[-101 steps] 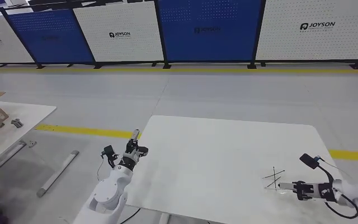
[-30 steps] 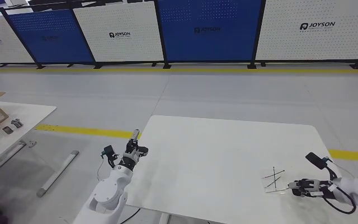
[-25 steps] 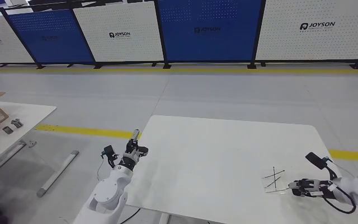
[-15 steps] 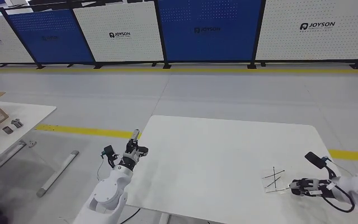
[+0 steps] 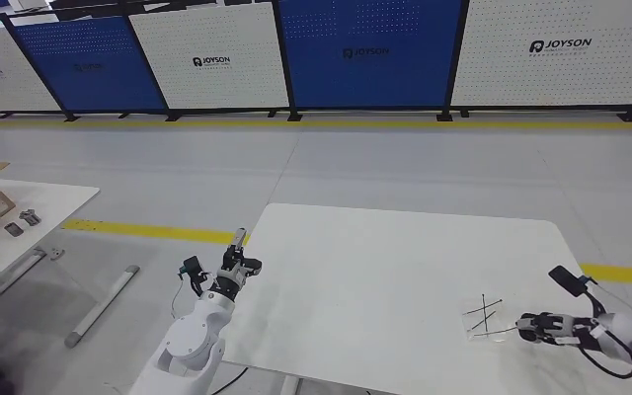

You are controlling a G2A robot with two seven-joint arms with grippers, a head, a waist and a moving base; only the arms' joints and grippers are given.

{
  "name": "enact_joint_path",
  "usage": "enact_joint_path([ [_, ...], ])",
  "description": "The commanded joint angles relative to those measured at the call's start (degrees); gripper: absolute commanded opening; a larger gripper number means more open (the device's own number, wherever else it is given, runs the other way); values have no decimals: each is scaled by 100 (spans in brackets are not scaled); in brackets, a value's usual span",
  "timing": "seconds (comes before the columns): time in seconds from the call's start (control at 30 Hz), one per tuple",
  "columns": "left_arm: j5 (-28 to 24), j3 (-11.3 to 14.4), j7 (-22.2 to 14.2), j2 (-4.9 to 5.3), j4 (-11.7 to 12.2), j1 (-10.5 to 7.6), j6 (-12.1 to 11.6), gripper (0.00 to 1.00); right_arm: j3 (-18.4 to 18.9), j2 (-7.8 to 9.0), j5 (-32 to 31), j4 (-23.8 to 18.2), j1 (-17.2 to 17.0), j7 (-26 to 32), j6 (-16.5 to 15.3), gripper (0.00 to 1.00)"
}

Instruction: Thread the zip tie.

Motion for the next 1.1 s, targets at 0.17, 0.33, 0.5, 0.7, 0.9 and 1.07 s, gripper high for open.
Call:
enact_joint_path([
  [0.17, 0, 0, 0, 0, 0, 0, 0, 100, 495, 61, 443, -122, -429, -190, -245, 0],
  [0.33, 0, 0, 0, 0, 0, 0, 0, 100, 495, 61, 443, -122, -429, -190, -245, 0],
  [0.5, 0, 0, 0, 0, 0, 0, 0, 100, 495, 61, 443, -122, -429, -190, -245, 0],
  [0.7, 0, 0, 0, 0, 0, 0, 0, 100, 998, 71, 1104, -318, -779, -726, -794, 0],
  [0.9, 0, 0, 0, 0, 0, 0, 0, 100, 1796, 81, 1448, -1122, -1781, -1566, -1629, 0],
  [1.07, 0, 0, 0, 0, 0, 0, 0, 100, 1796, 81, 1448, -1122, -1781, -1566, -1629, 0],
])
